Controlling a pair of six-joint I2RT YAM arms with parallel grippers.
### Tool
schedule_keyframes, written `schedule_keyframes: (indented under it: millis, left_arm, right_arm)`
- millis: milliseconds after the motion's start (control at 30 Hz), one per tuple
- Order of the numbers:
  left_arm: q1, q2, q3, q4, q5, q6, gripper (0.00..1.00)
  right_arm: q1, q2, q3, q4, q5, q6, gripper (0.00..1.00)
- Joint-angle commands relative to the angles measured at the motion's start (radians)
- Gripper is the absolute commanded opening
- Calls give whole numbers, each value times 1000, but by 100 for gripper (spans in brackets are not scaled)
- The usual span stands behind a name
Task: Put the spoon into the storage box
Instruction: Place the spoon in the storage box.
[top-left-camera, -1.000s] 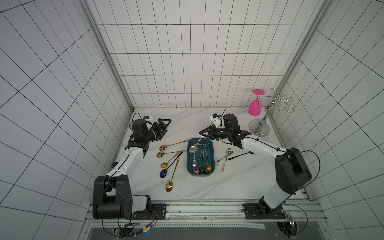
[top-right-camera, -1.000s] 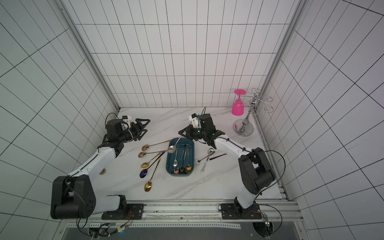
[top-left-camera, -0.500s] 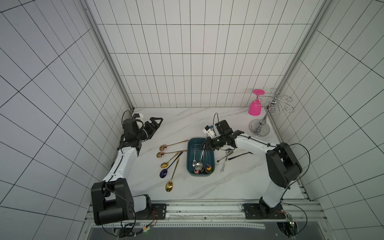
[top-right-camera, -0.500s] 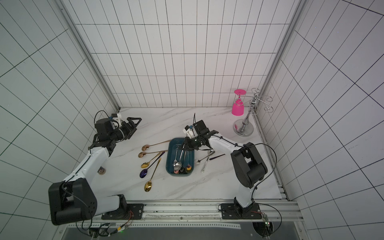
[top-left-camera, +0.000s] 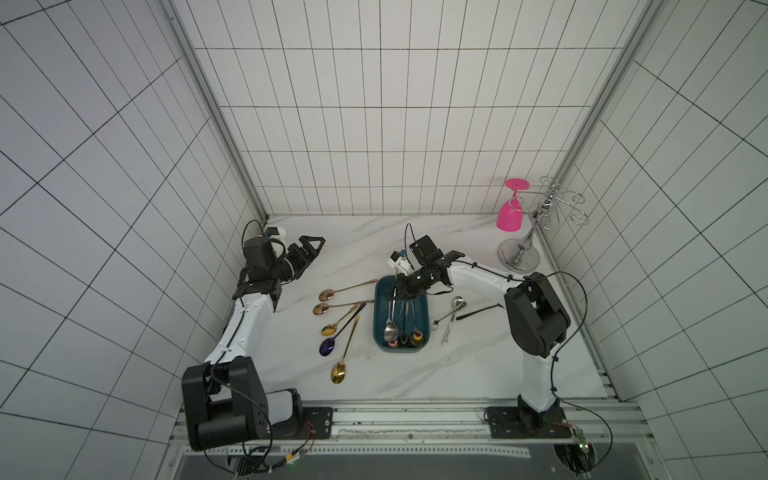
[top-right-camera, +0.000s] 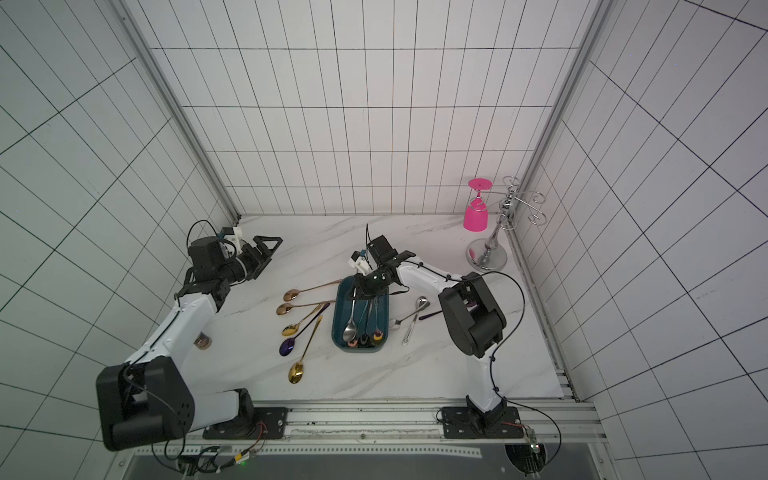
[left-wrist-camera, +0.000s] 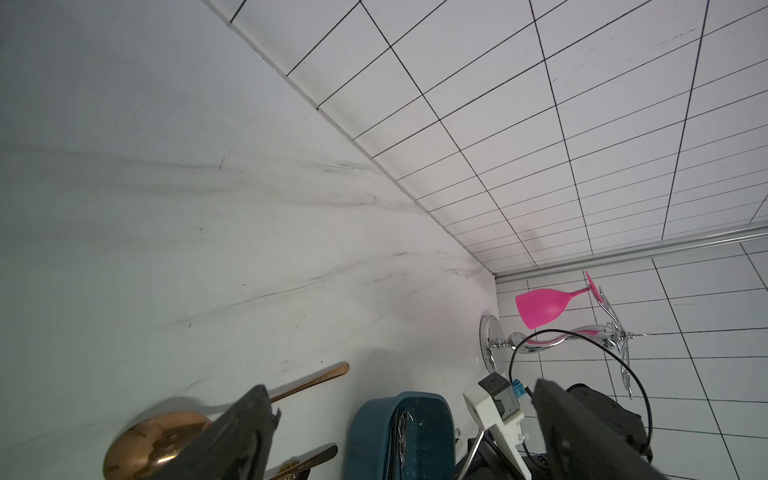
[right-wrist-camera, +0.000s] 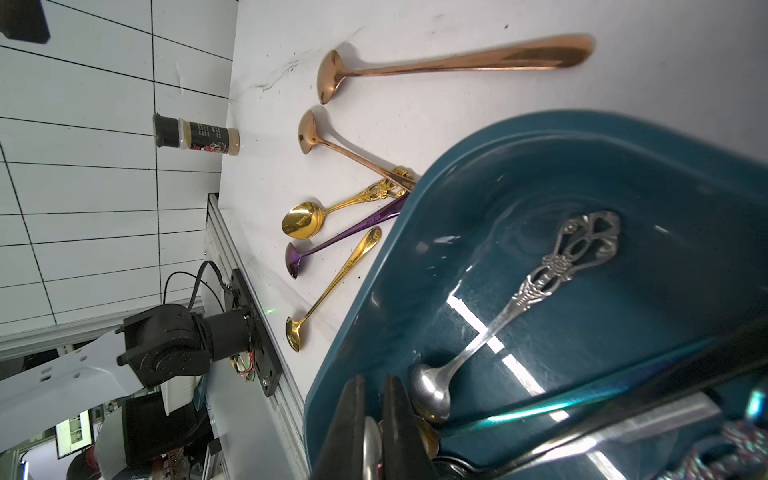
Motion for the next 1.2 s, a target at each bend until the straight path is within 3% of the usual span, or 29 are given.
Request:
schedule_keyframes:
  millis: [0, 300, 567, 833, 1033, 1167]
  left_arm:
    - [4, -12, 28, -17, -12, 53, 99]
    - [6, -24, 69, -94, -28, 174, 99]
    - [5, -31, 156, -248, -88, 406, 99]
    - [-25, -20, 230, -419, -138, 683, 97]
    - [-109, -19, 235, -539, -263, 988, 96]
    - [-157, -8, 232, -568, -398, 1074, 96]
  right_arm:
    - [15, 30, 56, -44, 26, -21, 12]
    - [19, 17, 79, -108, 105, -55, 31]
    - [10, -53, 74, -161, 190, -76, 43]
    - [-15, -157, 25, -167, 245, -80, 45]
    - [-62, -281, -47, -161, 303, -82, 50]
    - [-96, -376, -98, -167, 370, -89, 57]
